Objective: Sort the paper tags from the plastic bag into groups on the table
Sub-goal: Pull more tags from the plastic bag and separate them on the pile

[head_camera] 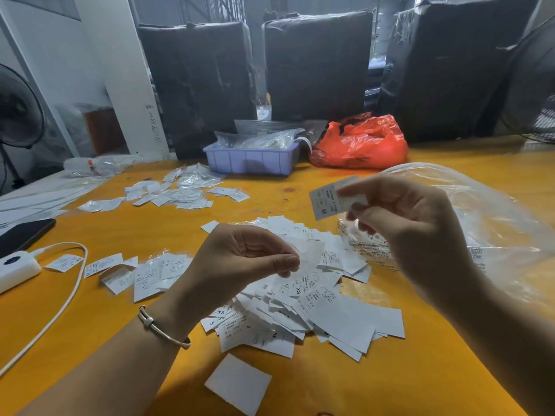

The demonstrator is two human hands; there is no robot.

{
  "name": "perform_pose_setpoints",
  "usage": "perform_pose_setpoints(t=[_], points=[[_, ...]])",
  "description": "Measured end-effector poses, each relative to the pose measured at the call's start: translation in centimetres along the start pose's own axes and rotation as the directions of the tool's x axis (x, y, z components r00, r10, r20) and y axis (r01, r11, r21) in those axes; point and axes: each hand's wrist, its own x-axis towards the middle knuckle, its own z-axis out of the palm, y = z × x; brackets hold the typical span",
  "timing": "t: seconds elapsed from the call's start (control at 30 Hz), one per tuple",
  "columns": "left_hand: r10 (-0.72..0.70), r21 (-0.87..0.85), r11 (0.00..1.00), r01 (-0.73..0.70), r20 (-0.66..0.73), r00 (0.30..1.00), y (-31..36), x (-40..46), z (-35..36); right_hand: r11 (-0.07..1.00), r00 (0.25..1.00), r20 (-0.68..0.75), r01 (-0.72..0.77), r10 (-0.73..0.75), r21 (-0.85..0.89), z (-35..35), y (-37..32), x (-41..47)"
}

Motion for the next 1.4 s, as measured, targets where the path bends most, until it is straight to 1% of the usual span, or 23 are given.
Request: perform_pose_setpoints(t=[0.07,0.13,0.27,0.4,0.7,0.8,0.93,1.17,1.3,1.4], points=[[0.001,0.009,1.0,-0.001,0.005,1.0,0.0,0.0,0.0,0.991,0.994,0.002,0.113,-0.114,-0.074,0.0,-0.7,-0.2],[-0.004,0.012,1.0,0.004,0.009,1.0,0.0,-0.1,0.1,0.968,0.978,0.035,0.208,-0.205,-0.137,0.1,-1.1,-0.5],[-0.015,0.02,1.0,0.015,0.008,1.0,0.0,0.0,0.1,0.938,0.952,0.132,0.298,-0.278,-0.177,0.5,-0.9,-0.8],[-0.024,0.011,1.0,0.024,0.007,1.0,0.0,0.0,0.1,0.897,0.932,0.209,0.348,-0.297,-0.274,0.7,-0.4,-0.8],[-0.059,-0.007,0.998,0.059,-0.007,0.998,0.1,-0.1,0.1,0.875,0.924,0.299,0.338,-0.239,-0.346,0.5,0.1,-0.6],[-0.074,-0.007,0.997,0.074,0.009,0.997,0.1,0.0,0.0,0.843,0.928,0.296,0.338,-0.225,-0.419,0.5,0.3,-0.6],[-0.086,0.005,0.996,0.086,0.022,0.996,0.0,0.0,0.0,0.83,0.945,0.289,0.282,-0.154,-0.481,0.5,0.3,-0.5],[-0.089,0.005,0.996,0.089,0.036,0.995,0.0,0.1,0.2,0.843,0.907,0.414,0.28,-0.076,-0.46,0.7,0.7,-0.7],[-0.086,-0.007,0.996,0.086,0.031,0.996,-0.2,0.1,0.3,0.809,0.877,0.476,0.321,-0.059,-0.493,1.4,1.3,-1.1],[-0.078,-0.007,0.997,0.078,-0.01,0.997,-0.3,0.1,0.5,0.801,0.891,0.452,0.303,-0.045,-0.517,1.7,1.7,-1.2]])
